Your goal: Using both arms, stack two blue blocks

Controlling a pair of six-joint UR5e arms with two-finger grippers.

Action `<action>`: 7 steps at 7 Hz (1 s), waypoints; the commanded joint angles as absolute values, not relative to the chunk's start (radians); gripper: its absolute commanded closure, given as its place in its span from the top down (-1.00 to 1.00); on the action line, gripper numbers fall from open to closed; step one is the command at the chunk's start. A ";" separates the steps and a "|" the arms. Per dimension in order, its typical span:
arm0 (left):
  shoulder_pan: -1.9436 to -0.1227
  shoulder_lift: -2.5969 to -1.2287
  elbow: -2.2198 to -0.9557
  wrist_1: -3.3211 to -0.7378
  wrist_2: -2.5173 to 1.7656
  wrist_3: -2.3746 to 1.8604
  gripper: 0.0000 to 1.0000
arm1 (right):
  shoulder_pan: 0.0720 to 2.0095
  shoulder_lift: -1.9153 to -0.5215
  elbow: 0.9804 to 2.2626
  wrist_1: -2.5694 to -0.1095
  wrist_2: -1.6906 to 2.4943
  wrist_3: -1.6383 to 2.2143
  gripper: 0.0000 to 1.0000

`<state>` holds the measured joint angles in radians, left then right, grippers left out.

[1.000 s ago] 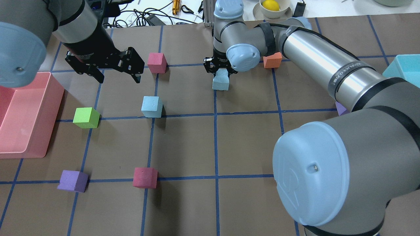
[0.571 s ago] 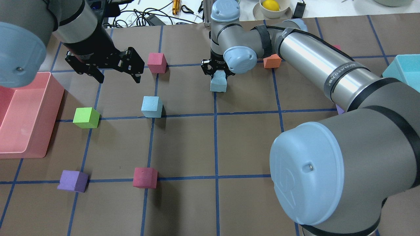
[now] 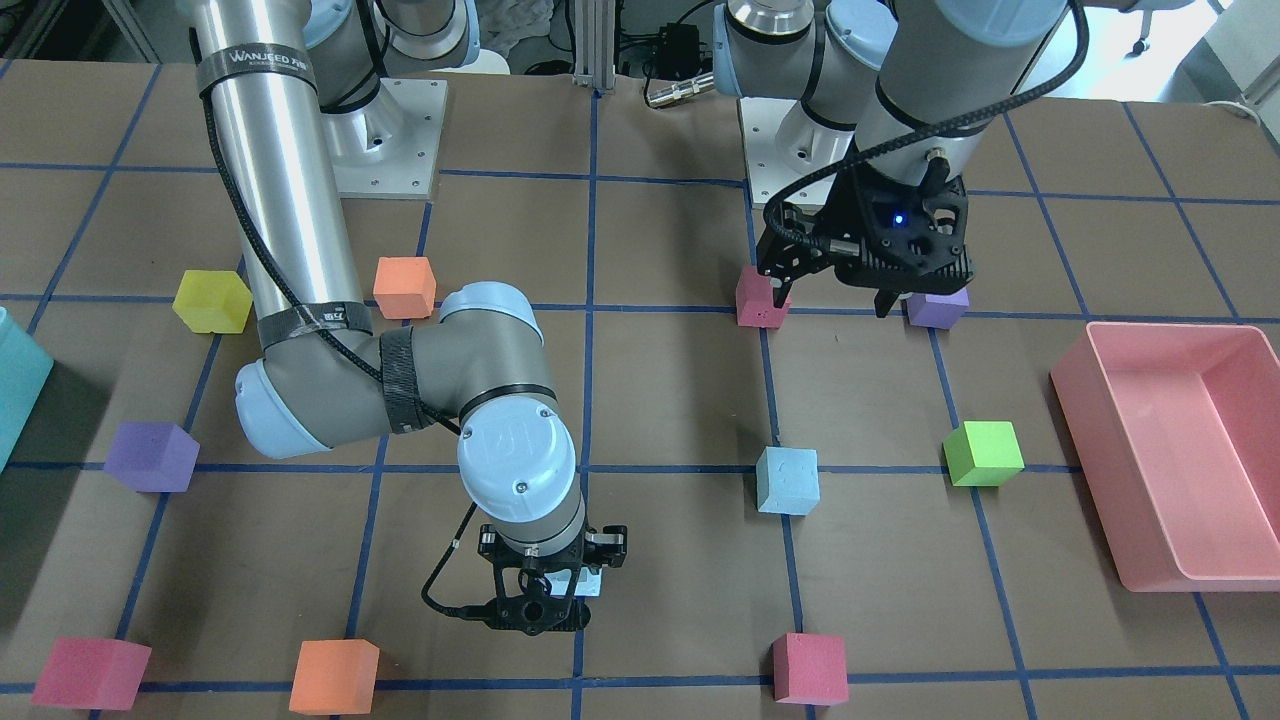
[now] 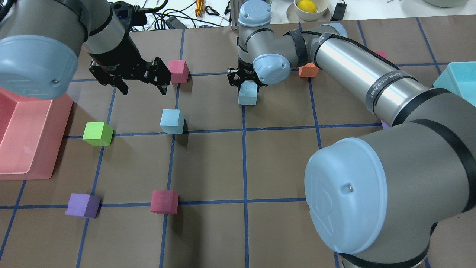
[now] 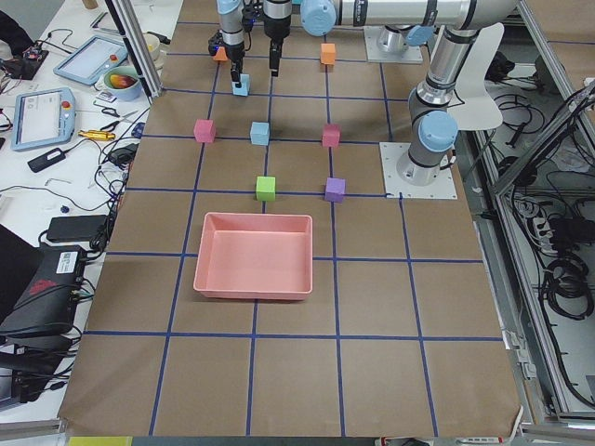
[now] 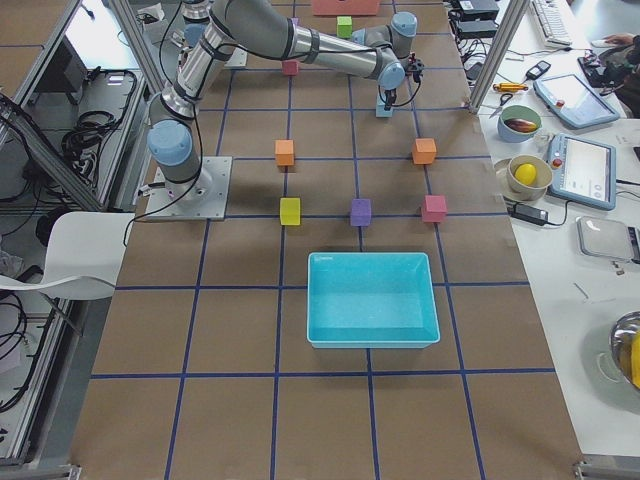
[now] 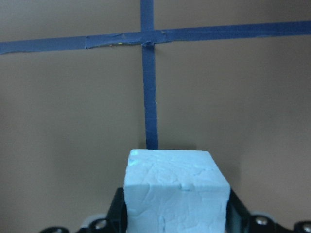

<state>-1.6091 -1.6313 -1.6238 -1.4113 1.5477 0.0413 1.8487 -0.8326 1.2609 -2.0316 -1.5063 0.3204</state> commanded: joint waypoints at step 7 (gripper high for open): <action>-1.586 -2.023 -1.735 -0.999 1.580 0.112 1.00 | 1.697 -1.066 1.235 -1.682 -1.563 0.205 1.00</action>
